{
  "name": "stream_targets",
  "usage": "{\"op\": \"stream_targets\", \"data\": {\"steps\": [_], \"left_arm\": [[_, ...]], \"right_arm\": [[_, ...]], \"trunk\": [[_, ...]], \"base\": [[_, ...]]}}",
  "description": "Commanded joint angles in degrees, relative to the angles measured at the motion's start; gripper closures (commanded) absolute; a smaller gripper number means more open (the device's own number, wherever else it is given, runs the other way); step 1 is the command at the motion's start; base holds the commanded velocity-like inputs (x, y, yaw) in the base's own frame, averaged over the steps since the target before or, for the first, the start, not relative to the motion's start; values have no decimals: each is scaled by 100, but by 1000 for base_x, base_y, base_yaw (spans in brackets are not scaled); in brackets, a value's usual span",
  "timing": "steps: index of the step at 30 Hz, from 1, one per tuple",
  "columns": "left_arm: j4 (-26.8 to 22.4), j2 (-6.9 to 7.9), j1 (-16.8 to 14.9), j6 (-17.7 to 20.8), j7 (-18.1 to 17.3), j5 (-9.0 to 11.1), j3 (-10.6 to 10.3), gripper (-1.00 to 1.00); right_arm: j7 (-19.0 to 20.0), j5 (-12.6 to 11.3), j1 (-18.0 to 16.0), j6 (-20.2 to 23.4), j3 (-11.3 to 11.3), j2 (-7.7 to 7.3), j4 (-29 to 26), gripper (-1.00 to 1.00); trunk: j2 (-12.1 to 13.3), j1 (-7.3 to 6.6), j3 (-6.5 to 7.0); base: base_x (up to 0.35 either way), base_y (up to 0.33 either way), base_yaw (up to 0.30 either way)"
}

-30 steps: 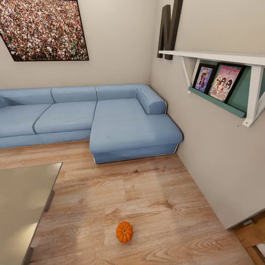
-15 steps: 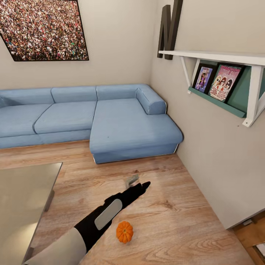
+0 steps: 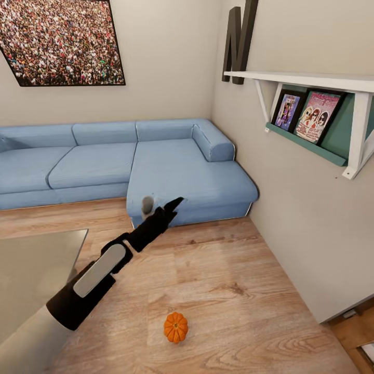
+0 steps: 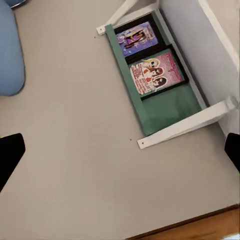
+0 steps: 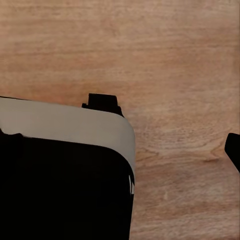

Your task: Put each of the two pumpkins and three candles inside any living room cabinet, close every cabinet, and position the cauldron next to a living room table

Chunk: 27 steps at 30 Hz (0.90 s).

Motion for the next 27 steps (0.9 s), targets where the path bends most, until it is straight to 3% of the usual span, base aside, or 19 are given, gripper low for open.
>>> {"op": "stream_targets", "data": {"steps": [1,3,4,7,8,11,19,21,22,25,27], "left_arm": [[-2,184,2,-1,-275,301,-8,-100],[6,555,6,2,-860,751,-33,-100],[7,725,7,7,-1132,884,-45,-100],[-8,1024,8,129,-1596,1049,-60,-100],[-1,1151,9,1045,-1873,1105,-15,-100],[17,1173,15,1737,-2171,1117,130,-100],[269,1161,18,1867,-2241,1103,182,-100],[453,1156,18,1869,-2254,1099,227,-100],[491,1138,18,1870,-2241,1095,244,-100],[527,913,18,1880,-2207,1085,257,-100],[549,842,18,1885,-2182,1078,260,-100]], "right_arm": [[4,2,-3,1,3,0,-6,-100],[17,4,-6,7,6,1,-48,-100],[42,5,-6,12,7,1,-92,-100],[200,6,-7,18,7,5,-184,-100],[490,0,-8,38,8,7,-227,-100],[670,-2,-8,53,4,-11,-241,-100],[965,9,-25,54,15,-16,-492,-100],[1491,42,-58,306,28,-6,-1126,-100],[1908,54,-117,629,28,-4,-1480,-100],[3058,30,-266,1537,20,6,-2229,-100],[3651,-2,-468,2011,13,42,-2503,-100]], "trunk": [[0,0,0],[0,0,0],[0,0,0],[0,0,0],[0,0,0],[0,0,0],[0,0,0],[0,0,0],[0,0,0],[0,0,0],[0,0,0]], "base": [[0,0,0],[0,0,0],[0,0,0],[0,0,0],[0,0,0],[0,0,0],[0,0,0],[0,0,0],[0,0,0],[0,0,0],[0,0,0]]}}
